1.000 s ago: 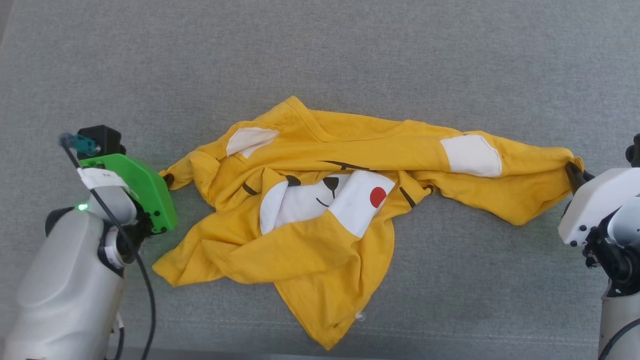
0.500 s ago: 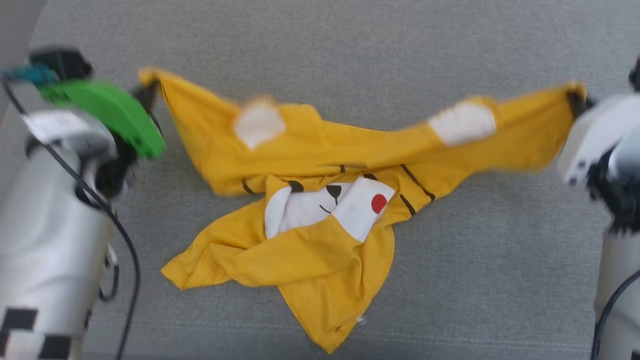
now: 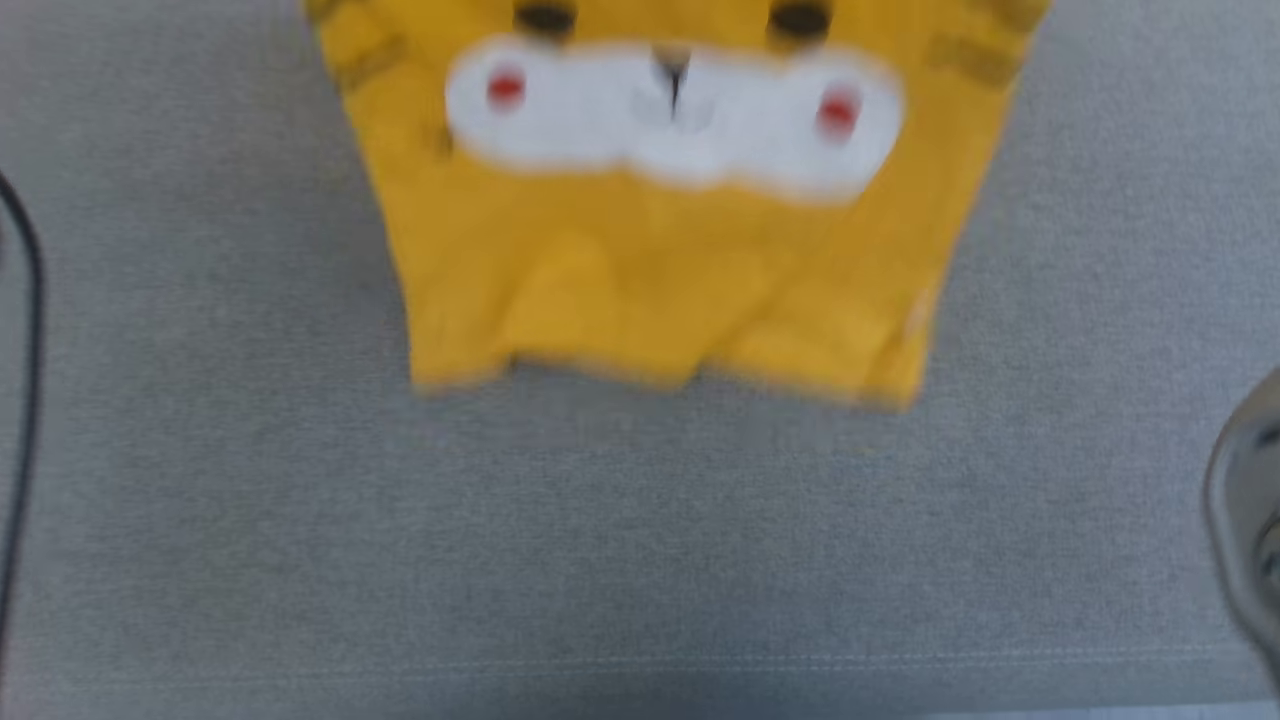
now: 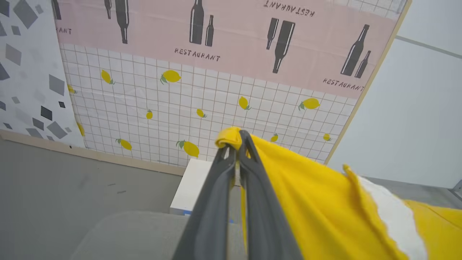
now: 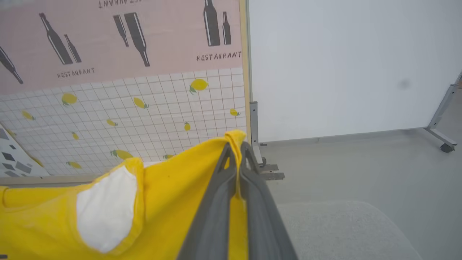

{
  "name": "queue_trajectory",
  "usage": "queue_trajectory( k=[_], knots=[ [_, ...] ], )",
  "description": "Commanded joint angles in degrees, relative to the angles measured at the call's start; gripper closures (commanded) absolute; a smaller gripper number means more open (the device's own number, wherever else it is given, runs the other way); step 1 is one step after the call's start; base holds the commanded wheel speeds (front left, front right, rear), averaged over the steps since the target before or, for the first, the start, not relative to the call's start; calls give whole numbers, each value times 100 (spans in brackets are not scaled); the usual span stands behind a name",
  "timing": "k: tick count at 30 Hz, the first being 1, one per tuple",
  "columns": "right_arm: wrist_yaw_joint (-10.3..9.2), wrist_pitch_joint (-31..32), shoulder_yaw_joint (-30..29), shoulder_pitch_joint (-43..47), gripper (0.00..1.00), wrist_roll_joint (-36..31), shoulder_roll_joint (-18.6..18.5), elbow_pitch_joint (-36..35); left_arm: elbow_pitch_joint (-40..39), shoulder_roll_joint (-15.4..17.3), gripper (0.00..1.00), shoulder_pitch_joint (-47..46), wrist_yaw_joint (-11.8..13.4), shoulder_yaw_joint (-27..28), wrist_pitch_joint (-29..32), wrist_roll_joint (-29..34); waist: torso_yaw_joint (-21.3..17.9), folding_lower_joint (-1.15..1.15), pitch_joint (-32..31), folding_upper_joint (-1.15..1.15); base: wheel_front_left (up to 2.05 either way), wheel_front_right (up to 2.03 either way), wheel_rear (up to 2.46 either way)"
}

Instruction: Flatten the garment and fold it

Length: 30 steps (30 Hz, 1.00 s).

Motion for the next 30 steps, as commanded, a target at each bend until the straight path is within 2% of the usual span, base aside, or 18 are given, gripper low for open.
queue_trajectory(
  k=[1,3,8,11,15,23,30],
  knots=[
    [20,-219,-121,-413,100,-25,15,191,42,97,100,-339,59,-57,-130,229,-160,0,253,0,0,0,0],
    [20,-567,-197,-919,100,21,18,481,82,132,100,-726,157,-19,-353,368,-212,0,360,0,0,0,0],
    [20,-1635,-350,-1969,100,270,20,1168,61,146,100,-1527,207,86,-949,551,-309,0,641,0,0,0,0],
    [20,-2239,-352,-2292,100,225,20,1575,134,132,100,-1732,132,150,-1241,534,-330,0,779,0,0,0,0],
    [20,-2554,-412,-2355,100,128,21,2083,364,103,100,-1635,-42,190,-1447,419,-266,0,951,0,0,0,0],
    [20,-2857,-303,-1573,100,343,21,2485,942,-162,100,-815,-461,288,-1920,18,25,0,1018,0,0,0,0],
    [20,-3045,40,97,100,1021,21,2083,1264,-503,100,433,-890,359,-2173,-449,310,0,416,0,0,0,0]
  ],
)
